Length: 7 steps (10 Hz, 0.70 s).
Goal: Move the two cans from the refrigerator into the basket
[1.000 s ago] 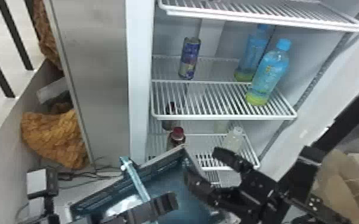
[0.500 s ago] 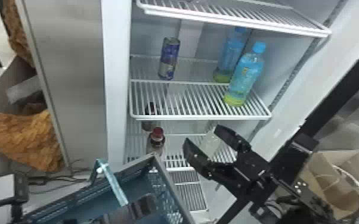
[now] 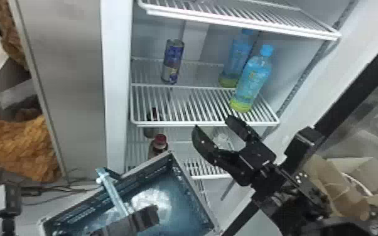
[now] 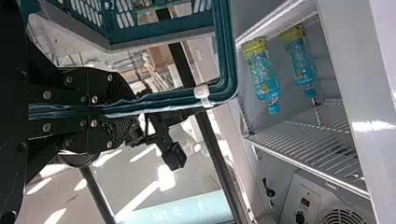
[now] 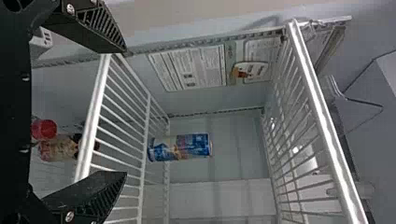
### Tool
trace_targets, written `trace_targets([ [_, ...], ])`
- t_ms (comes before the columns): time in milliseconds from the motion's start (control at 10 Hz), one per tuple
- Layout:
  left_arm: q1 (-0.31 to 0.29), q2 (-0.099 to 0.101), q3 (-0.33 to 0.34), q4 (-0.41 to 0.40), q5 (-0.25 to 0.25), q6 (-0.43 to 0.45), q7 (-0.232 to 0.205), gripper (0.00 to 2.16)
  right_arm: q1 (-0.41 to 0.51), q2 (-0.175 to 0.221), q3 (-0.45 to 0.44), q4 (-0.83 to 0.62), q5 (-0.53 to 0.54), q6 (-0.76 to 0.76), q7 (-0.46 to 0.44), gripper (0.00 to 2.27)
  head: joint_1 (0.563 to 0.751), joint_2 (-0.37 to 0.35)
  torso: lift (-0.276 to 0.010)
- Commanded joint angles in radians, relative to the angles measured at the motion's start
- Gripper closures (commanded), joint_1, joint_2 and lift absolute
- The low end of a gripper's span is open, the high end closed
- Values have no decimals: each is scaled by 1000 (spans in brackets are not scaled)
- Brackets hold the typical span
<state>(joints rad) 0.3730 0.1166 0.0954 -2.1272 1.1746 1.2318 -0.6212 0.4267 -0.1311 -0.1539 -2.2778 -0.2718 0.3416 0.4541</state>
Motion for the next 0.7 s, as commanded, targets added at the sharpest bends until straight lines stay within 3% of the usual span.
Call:
trace_targets([
  [0, 0, 0, 0, 0, 0, 0, 0, 1202, -44, 2, 0, 41, -3, -1, 0, 102, 695, -299, -35],
  [600, 2, 0, 0, 0, 0, 0, 0, 1202, -179, 4, 30, 161, 27, -55, -66, 102, 695, -303, -35],
])
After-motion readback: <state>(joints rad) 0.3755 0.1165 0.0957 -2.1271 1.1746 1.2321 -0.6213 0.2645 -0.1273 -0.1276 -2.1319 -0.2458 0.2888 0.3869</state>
